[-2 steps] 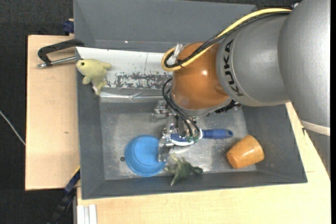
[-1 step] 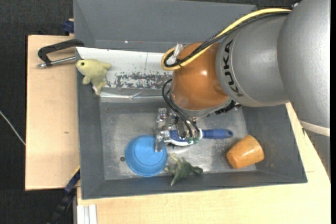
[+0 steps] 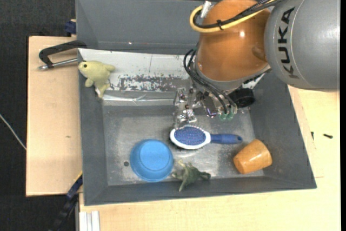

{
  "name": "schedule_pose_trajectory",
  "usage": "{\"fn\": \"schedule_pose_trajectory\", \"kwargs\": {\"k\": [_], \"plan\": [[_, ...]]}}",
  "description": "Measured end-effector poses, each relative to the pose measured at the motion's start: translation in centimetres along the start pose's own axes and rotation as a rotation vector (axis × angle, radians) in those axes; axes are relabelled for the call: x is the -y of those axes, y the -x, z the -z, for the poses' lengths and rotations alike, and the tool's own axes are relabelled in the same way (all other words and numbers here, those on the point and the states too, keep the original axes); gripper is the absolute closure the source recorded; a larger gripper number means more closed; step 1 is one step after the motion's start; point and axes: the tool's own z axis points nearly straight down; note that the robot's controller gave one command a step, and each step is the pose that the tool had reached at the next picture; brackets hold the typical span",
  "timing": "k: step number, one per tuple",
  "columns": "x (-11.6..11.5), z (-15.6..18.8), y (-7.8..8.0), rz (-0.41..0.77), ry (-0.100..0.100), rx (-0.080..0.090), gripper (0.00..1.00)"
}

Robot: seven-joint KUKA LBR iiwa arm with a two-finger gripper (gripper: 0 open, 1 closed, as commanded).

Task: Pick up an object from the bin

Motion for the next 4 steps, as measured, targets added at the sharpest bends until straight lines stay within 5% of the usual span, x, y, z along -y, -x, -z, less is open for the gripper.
{"fn": "schedule_pose_trajectory", "kwargs": {"k": [1,2,3,4], "plan": [[0.0,-0.4,-0.2,-0.001,0.001,-0.009,0.0],[1.2,-11.8,-3.0,0.2,0.004,-0.008,0.0],[3.3,-13.4,-2.6,0.355,0.004,-0.009,0.0],[8.5,-15.6,-1.0,0.426,0.005,-0.003,0.0]]}}
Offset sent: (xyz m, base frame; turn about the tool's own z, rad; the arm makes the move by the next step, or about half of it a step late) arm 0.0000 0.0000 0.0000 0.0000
